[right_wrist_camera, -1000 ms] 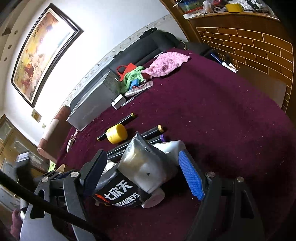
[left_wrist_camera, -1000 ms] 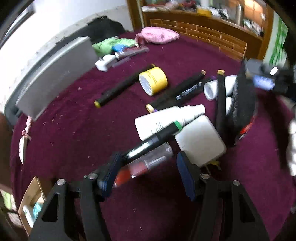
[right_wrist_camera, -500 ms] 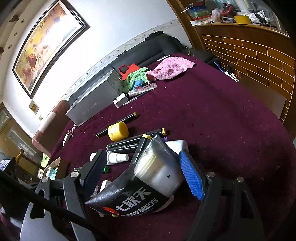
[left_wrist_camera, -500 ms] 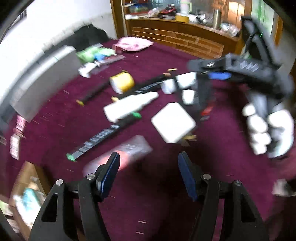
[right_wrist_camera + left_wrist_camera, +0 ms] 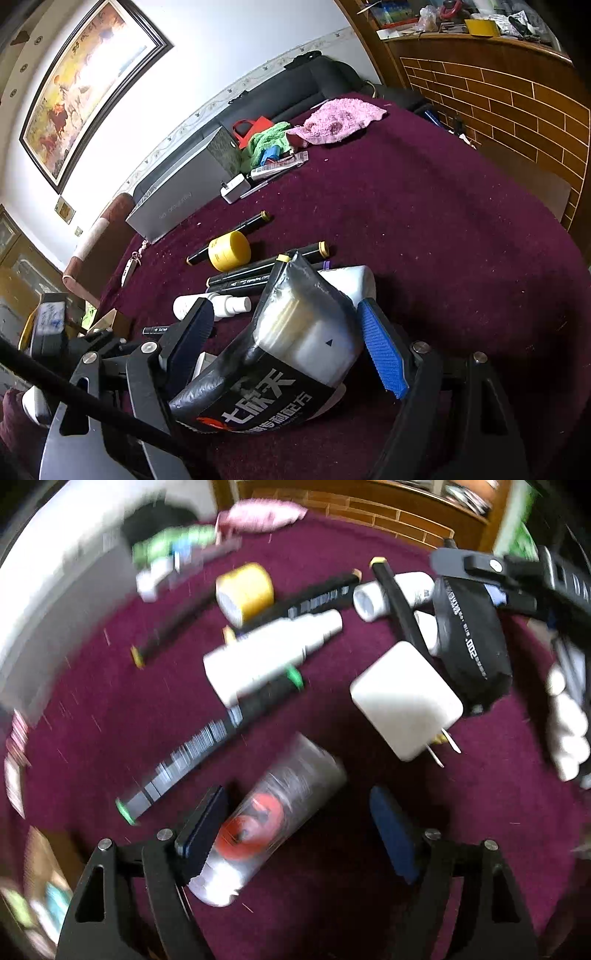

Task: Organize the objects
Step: 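Grasp the clear box with the left gripper while the right gripper grasps a black marker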

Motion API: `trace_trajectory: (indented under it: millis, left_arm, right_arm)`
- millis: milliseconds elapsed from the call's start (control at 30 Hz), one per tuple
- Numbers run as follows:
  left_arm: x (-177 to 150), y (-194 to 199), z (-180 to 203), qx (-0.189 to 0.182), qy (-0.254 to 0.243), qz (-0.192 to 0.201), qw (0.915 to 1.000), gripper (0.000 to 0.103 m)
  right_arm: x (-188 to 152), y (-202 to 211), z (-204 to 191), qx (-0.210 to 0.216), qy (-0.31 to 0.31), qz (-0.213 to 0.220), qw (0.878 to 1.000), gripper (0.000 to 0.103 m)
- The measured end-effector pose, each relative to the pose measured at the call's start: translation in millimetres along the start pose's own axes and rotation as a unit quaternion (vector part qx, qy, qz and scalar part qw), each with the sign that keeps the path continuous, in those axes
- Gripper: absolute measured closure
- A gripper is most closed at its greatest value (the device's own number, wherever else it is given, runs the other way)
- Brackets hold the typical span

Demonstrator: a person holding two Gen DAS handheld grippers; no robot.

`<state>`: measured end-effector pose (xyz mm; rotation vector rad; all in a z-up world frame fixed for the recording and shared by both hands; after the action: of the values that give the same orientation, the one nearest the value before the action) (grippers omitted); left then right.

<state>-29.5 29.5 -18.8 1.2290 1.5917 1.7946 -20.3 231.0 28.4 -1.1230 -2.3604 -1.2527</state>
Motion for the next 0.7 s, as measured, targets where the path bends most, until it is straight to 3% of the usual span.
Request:
trace_trajectory:
  millis: [200,267,400,467,600,667,700]
  left_arm:
    - [-30,16,48,-0.046,-0.042,-0.018,0.9979,0.033]
    - [-33,15,58,-0.019,-0.045,-0.018,0.9986,0.033]
    - [-23,10,41,0.025,0.033,0.017,0.999,0.03]
    - [-20,8,30,0.051,0.086,0.038,0.9942,0.028]
    - [-21,6,30,0.088,0.14,0.078,0.9832,0.027]
    - [-23,11,39,0.095,0.146,0.096,0.9799,0.045]
    - [-26,15,39,0.096,0.149,0.102,0.979,0.077]
  right_arm:
    - [-1,-1,1,-0.001,-0.005,-0.006,1.0,0.023]
    - [0,-1,0,-0.001,-0.004,-0.006,1.0,0.023]
    - [-1,-1,-1,-0.004,0.0,-0.004,1.0,0.023]
    - [-1,-1,0,-0.007,0.0,-0.003,1.0,0.023]
    - [-1,-2,1,-0.01,-0.003,-0.003,1.0,0.023]
    - [-1,-3,1,-0.012,0.0,-0.004,1.0,0.023]
    - [-1,-3,0,-0.012,0.001,-0.005,1.0,0.023]
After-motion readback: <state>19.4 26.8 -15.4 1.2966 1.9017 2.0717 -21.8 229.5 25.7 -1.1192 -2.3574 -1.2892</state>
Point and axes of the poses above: each gripper's, at about its wrist camera, not at the fingertips, and y roughly against the way its jaws point, z to its right, x to its top, the point moved 4 cm from there along -y, roughly the way its jaws point, and after that the axes turned 10 degrees about -y, right-handed, at the moved point
